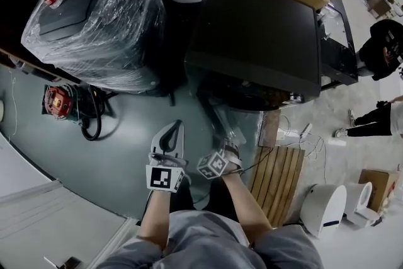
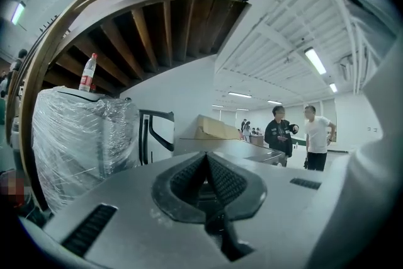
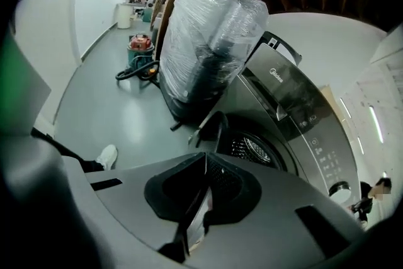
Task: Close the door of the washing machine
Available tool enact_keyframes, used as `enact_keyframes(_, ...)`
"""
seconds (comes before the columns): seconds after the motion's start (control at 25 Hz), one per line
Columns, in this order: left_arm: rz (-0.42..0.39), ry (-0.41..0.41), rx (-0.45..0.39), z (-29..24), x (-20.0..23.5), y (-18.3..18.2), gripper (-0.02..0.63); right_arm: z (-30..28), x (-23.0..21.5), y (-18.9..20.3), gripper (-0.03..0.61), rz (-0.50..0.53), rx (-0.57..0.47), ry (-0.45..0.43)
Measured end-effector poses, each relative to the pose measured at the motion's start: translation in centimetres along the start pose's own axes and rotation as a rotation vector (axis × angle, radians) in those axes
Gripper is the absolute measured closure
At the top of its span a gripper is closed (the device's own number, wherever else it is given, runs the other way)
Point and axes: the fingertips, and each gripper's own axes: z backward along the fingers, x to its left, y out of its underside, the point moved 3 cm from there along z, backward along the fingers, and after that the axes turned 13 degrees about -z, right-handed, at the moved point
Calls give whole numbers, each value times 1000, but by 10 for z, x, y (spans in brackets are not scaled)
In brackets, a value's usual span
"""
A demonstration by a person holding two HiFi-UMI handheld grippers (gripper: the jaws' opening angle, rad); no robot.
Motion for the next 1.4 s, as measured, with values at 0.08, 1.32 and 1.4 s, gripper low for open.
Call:
enact_keyframes(0.08,-4,12,4,-4,-5,1,612,-2,-13,5,572,-9,-2,34)
enact_keyframes(1.32,2,33,69,-43,-21,19,612,-57,-210,26,575,-500,-85,354)
enact_keyframes(1.4,5,28,72,-44,-21,20,612,-58,-213,24,575,-515,-99,349)
